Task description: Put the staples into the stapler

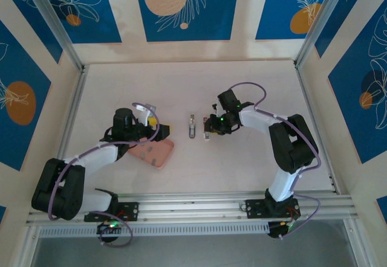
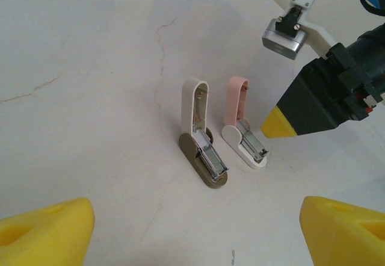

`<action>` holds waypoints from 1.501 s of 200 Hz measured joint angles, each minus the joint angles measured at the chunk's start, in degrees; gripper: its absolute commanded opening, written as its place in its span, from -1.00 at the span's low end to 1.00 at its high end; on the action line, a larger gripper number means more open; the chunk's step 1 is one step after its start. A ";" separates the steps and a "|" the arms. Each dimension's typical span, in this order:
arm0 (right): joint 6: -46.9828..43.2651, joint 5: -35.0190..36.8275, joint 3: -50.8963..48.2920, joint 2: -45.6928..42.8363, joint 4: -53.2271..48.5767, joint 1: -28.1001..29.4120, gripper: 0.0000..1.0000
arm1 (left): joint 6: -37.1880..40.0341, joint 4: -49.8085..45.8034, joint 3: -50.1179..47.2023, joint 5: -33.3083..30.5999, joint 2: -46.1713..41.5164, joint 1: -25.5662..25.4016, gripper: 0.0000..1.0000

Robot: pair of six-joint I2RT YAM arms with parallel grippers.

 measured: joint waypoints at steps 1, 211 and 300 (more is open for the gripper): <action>0.00 -0.07 0.02 0.07 0.00 0.00 -0.43 | 0.00 0.00 0.00 0.00 0.00 0.00 0.77; 0.04 -0.31 1.14 3.45 -0.44 0.44 -0.72 | 0.02 -0.20 0.00 0.00 -0.15 0.00 0.76; 0.70 -2.05 0.74 0.76 0.87 -0.07 -0.76 | 0.02 -0.20 0.00 0.00 -0.15 0.00 0.77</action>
